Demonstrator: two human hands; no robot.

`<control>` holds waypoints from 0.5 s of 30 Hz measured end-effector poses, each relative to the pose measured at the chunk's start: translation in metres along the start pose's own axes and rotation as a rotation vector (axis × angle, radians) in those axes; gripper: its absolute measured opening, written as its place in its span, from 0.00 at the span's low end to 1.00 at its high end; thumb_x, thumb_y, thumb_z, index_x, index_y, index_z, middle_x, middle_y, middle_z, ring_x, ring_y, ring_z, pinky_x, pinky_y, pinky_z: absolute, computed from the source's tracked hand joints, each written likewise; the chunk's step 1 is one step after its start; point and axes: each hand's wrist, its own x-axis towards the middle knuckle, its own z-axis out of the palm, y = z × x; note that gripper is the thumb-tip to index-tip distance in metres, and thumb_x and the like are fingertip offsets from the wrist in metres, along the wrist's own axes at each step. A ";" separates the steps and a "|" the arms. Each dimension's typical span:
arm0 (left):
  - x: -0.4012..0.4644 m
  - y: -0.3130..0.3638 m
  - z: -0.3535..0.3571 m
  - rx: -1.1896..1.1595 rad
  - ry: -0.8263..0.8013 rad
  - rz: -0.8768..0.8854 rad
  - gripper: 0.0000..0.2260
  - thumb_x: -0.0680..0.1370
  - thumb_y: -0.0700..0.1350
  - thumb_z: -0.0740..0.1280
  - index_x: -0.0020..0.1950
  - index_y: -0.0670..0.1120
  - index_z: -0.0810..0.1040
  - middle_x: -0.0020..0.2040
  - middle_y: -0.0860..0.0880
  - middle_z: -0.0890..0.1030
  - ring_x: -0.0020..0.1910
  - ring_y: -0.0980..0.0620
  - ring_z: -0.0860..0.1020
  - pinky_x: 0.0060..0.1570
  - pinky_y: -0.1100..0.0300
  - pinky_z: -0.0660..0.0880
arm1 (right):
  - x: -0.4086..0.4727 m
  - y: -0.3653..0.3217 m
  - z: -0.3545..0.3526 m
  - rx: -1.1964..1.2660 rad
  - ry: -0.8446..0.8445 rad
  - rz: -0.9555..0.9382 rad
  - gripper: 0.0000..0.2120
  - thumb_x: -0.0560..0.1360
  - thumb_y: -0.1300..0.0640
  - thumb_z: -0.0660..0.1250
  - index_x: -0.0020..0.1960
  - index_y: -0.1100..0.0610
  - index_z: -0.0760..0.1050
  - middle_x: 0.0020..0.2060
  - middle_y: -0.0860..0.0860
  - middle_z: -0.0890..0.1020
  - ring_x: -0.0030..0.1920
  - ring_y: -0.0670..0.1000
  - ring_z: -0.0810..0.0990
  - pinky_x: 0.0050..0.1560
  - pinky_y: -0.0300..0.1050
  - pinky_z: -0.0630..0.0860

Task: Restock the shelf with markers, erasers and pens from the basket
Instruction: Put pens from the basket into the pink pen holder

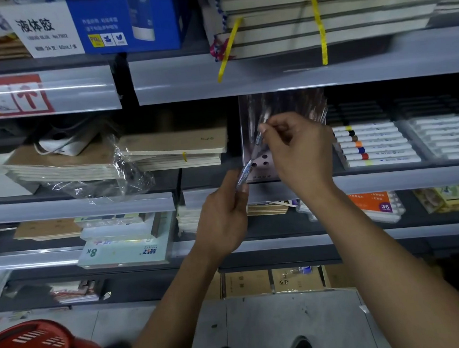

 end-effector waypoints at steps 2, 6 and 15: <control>0.000 -0.001 -0.001 -0.003 -0.002 -0.003 0.11 0.87 0.52 0.55 0.66 0.56 0.72 0.33 0.58 0.75 0.28 0.56 0.71 0.28 0.60 0.67 | 0.002 -0.002 0.001 -0.045 -0.016 -0.050 0.05 0.78 0.53 0.73 0.48 0.55 0.85 0.38 0.46 0.86 0.37 0.44 0.83 0.43 0.46 0.81; 0.002 -0.001 0.000 -0.083 -0.010 -0.026 0.07 0.88 0.51 0.56 0.59 0.56 0.73 0.32 0.57 0.75 0.28 0.57 0.69 0.29 0.55 0.68 | 0.006 -0.004 0.004 -0.109 -0.076 -0.089 0.05 0.78 0.54 0.73 0.47 0.54 0.86 0.37 0.47 0.86 0.36 0.47 0.83 0.41 0.47 0.81; 0.005 0.013 -0.001 -0.558 -0.020 -0.226 0.07 0.84 0.45 0.61 0.56 0.42 0.75 0.34 0.54 0.69 0.29 0.56 0.64 0.31 0.62 0.62 | 0.004 0.000 0.004 -0.098 -0.175 0.018 0.05 0.79 0.53 0.73 0.50 0.53 0.86 0.39 0.46 0.87 0.38 0.46 0.84 0.44 0.50 0.82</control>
